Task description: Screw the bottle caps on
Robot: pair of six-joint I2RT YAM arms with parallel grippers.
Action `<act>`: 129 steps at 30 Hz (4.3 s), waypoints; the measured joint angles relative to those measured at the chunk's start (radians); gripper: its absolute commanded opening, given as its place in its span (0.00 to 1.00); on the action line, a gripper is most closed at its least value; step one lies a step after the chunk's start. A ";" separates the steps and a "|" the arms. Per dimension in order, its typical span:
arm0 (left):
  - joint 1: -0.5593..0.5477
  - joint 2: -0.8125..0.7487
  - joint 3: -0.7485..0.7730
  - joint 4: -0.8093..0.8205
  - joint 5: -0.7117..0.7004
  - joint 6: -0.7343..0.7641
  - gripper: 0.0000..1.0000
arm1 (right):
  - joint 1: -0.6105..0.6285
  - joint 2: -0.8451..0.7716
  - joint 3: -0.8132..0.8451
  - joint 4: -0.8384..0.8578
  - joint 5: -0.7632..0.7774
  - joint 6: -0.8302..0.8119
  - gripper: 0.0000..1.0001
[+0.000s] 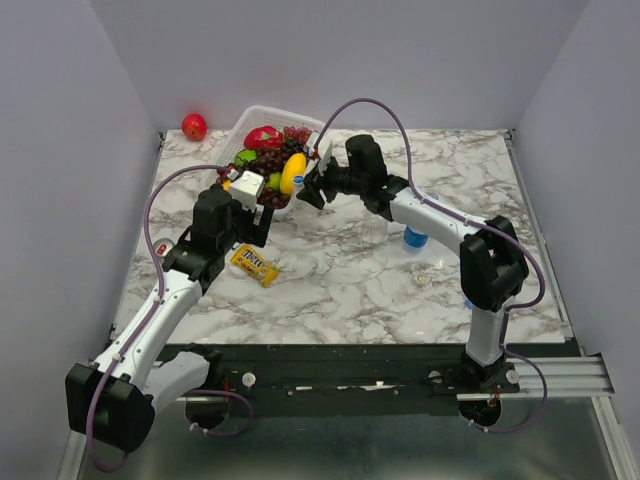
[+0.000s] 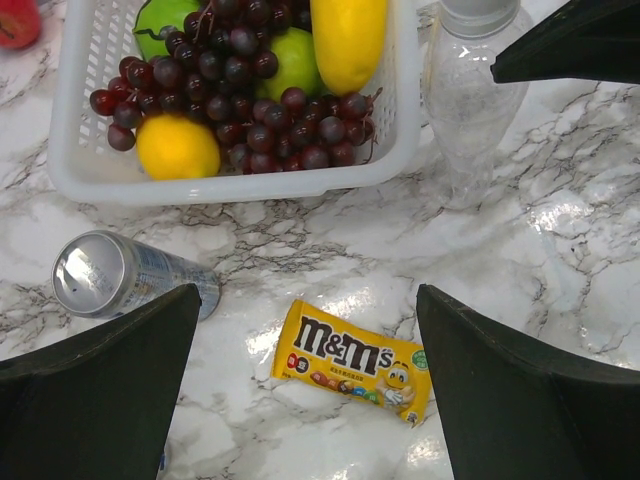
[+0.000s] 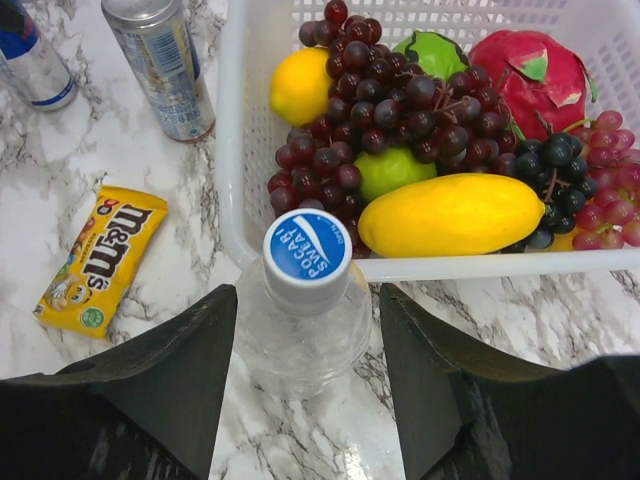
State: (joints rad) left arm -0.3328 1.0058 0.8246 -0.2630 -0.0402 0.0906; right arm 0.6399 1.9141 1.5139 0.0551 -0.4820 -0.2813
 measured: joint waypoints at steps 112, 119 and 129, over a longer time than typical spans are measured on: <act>-0.416 0.234 -0.235 0.757 0.692 -0.171 0.99 | -0.064 -0.406 0.182 -1.057 -0.350 -0.113 0.02; -0.417 0.245 -0.234 0.777 0.697 -0.180 0.69 | -0.064 -0.406 0.160 -1.032 -0.358 -0.109 0.13; -0.392 0.179 -0.271 0.756 0.699 -0.185 0.25 | -0.080 -0.525 0.053 -1.027 -0.245 -0.122 0.58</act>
State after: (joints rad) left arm -0.7250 1.1847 0.5537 0.4934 0.6590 -0.0948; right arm 0.5602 1.3891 1.5665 -0.9718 -0.7273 -0.4030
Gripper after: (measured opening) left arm 0.733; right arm 0.560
